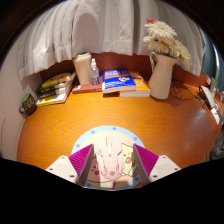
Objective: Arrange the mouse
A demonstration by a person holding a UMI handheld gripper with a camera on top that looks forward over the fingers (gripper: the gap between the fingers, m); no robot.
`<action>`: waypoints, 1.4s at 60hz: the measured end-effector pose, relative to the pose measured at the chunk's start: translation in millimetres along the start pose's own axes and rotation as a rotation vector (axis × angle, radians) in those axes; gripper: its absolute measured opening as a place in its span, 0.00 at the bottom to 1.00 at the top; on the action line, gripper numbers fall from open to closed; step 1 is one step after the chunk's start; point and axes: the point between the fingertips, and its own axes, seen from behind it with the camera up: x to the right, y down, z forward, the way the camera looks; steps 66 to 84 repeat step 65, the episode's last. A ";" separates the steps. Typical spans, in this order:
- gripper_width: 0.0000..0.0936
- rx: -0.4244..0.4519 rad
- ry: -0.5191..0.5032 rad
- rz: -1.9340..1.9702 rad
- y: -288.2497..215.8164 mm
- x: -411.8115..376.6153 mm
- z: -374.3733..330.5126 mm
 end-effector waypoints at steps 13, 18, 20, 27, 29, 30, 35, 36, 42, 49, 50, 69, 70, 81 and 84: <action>0.88 0.111 -0.042 0.011 -47.8 2.3 -92.6; 0.88 0.170 -0.060 -0.012 -58.5 3.3 -135.9; 0.88 0.187 -0.064 -0.024 -59.0 4.6 -152.8; 0.87 0.237 -0.077 -0.061 -57.0 8.2 -206.8; 0.87 0.250 -0.085 -0.070 -54.9 8.5 -219.8; 0.88 0.258 -0.087 -0.073 -52.7 8.9 -224.6; 0.87 0.277 -0.109 -0.066 -43.9 9.9 -250.8; 0.87 0.279 -0.115 -0.064 -42.0 9.7 -254.9; 0.87 0.295 -0.122 -0.057 -30.4 14.3 -273.0; 0.86 0.279 -0.133 -0.051 -13.9 18.7 -283.0; 0.86 0.277 -0.133 -0.049 -11.8 19.6 -284.2; 0.86 0.284 -0.138 -0.035 0.6 23.9 -296.8; 0.86 0.284 -0.138 -0.035 0.6 23.9 -296.8; 0.86 0.284 -0.138 -0.035 0.6 23.9 -296.8; 0.86 0.284 -0.138 -0.035 0.6 23.9 -296.8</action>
